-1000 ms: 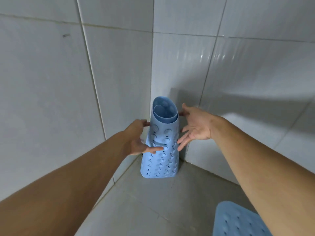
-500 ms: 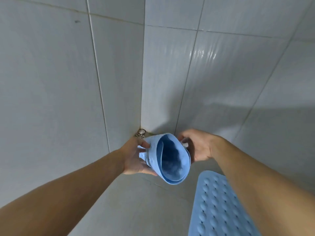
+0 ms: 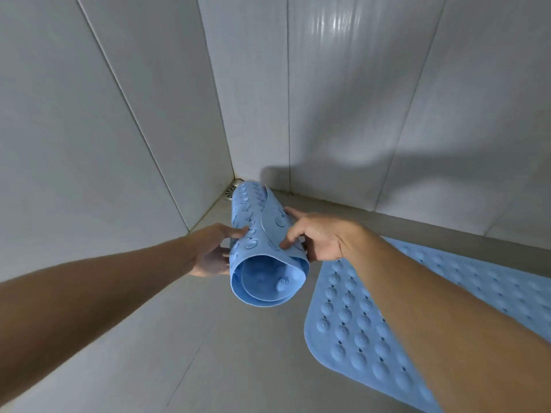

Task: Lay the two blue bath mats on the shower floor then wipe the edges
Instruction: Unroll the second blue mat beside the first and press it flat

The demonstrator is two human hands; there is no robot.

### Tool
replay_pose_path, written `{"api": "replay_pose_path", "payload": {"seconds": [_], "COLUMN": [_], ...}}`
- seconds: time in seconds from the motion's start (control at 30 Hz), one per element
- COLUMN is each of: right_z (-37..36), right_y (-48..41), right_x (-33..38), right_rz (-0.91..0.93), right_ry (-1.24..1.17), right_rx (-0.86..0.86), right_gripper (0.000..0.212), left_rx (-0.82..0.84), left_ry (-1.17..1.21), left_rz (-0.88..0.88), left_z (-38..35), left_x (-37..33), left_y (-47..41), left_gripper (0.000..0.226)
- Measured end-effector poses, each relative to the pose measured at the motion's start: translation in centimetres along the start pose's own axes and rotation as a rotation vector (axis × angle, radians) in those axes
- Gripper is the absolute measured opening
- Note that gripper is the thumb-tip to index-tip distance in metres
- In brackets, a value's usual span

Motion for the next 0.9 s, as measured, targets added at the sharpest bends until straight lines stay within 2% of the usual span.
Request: {"api": "replay_pose_path", "payload": {"seconds": [0.1, 0.23, 0.3, 0.5, 0.6, 0.67, 0.7, 0.9], "right_z": [0.5, 1.9, 1.8, -0.3, -2.0, -2.9, -3.2, -3.9], "right_y": [1.8, 3.4, 4.2, 6.1, 7.1, 7.4, 7.5, 11.5], "right_x": [-0.5, -1.0, -0.9, -1.6, -1.7, -2.0, -2.4, -3.3], "right_rz": [0.066, 0.105, 0.099, -0.001, -0.012, 0.0, -0.002, 0.033], "right_ry": [0.008, -0.024, 0.0, 0.04, 0.088, 0.157, 0.188, 0.194], "right_rx": [0.02, 0.04, 0.046, 0.098, 0.104, 0.061, 0.034, -0.181], "right_gripper": [0.075, 0.093, 0.096, 0.086, 0.063, 0.04, 0.035, 0.054], "left_rx": [-0.041, -0.068, -0.093, -0.184, -0.174, -0.136, -0.116, 0.071], "left_ry": [-0.107, -0.148, -0.091, 0.141, 0.171, 0.148, 0.132, 0.061], "left_rz": [-0.034, -0.084, -0.103, -0.151, -0.174, -0.205, -0.222, -0.229], "left_z": [-1.9, -3.6, -4.7, -4.1, -3.2, -2.4, -2.1, -2.8], "left_x": [-0.3, -0.4, 0.4, 5.1, 6.9, 7.5, 7.8, 8.2], "left_y": [1.1, 3.2, 4.4, 6.9, 8.1, 8.4, 8.6, 9.7], "left_gripper": [0.042, 0.067, 0.067, 0.071, 0.061, 0.061, 0.061, 0.064]}}
Point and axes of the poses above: each hand's wrist, its own y-axis away from the middle knuckle, its own z-axis out of the back of the hand, x = y × z, the point moved 6 cm from there along -y, towards the middle knuckle, and after that the axes turned 1 degree about y, right-handed, at the moved point
